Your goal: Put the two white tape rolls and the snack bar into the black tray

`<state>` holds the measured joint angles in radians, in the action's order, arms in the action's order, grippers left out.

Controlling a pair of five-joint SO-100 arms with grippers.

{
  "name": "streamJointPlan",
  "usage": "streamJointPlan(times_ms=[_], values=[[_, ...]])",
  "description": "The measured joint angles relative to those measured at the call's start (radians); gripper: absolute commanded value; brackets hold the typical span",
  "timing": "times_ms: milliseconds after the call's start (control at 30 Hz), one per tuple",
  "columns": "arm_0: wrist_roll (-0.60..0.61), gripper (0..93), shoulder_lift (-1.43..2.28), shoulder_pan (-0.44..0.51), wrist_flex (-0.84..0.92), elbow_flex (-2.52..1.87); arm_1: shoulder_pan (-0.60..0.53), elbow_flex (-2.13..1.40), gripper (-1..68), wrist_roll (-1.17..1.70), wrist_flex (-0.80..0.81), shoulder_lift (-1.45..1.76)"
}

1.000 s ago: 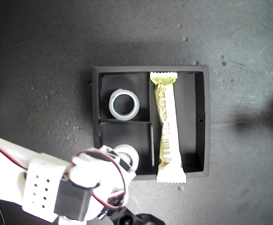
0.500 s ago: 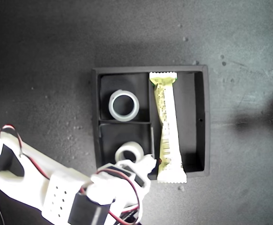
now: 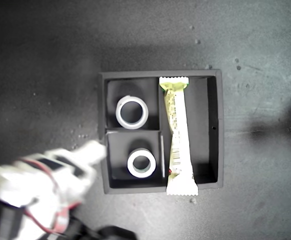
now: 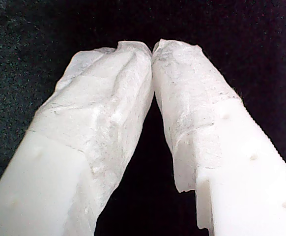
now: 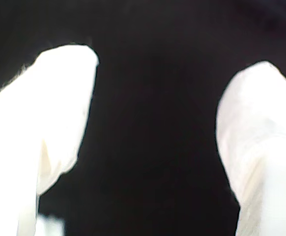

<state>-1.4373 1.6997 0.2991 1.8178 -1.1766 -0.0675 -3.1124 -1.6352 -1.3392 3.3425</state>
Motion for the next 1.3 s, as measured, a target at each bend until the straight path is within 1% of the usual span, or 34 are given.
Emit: streamJointPlan(times_ms=[67, 133, 200, 267, 433, 500, 600, 700, 900, 1000, 1100, 1200, 1267, 1300], values=[[-0.029, 12.8, 0.291, 0.014, -0.008, -0.242, 0.0, 0.0, 0.0, 0.0, 0.0, 0.0], [-0.049, 8.0, 0.549, 0.017, -0.044, -0.456, 0.0, 0.0, 0.0, 0.0, 0.0, 0.0], [-0.06, 2.6, 0.721, 0.02, -0.106, -0.621, 0.0, 0.0, 0.0, 0.0, 0.0, 0.0], [-0.066, 0.3, 0.827, 0.02, -0.189, -0.785, 0.0, 0.0, 0.0, 0.0, 0.0, 0.0], [-0.066, 0.1, 1.088, 0.005, -0.43, -1.206, 0.0, 0.0, 0.0, 0.0, 0.0, 0.0], [-0.058, 0.1, 1.198, 0.005, -0.5, -1.373, 0.0, 0.0, 0.0, 0.0, 0.0, 0.0], [-0.054, 0.1, 1.382, -0.011, -0.523, -1.582, 0.0, 0.0, 0.0, 0.0, 0.0, 0.0], [-0.054, 0.1, 1.588, -0.015, -0.479, -1.744, 0.0, 0.0, 0.0, 0.0, 0.0, 0.0], [-0.069, 0.0, 1.635, -0.009, -0.469, -1.871, 0.0, 0.0, 0.0, 0.0, 0.0, 0.0], [-0.141, 0.2, 1.635, -0.009, -0.462, -1.902, 0.0, 0.0, 0.0, 0.0, 0.0, 0.0], [-0.167, 0.3, 1.635, -0.021, -0.457, -1.902, 0.0, 0.0, 0.0, 0.0, 0.0, 0.0], [-0.218, 0.4, 1.635, 0.011, -0.457, -1.902, 0.0, 0.0, 0.0, 0.0, 0.0, 0.0], [-0.213, 0.4, 1.635, 0.023, -0.457, -1.902, 0.0, 0.0, 0.0, 0.0, 0.0, 0.0], [-0.192, 0.4, 1.635, 0.023, -0.457, -1.902, 0.0, 0.0, 0.0, 0.0, 0.0, 0.0]])
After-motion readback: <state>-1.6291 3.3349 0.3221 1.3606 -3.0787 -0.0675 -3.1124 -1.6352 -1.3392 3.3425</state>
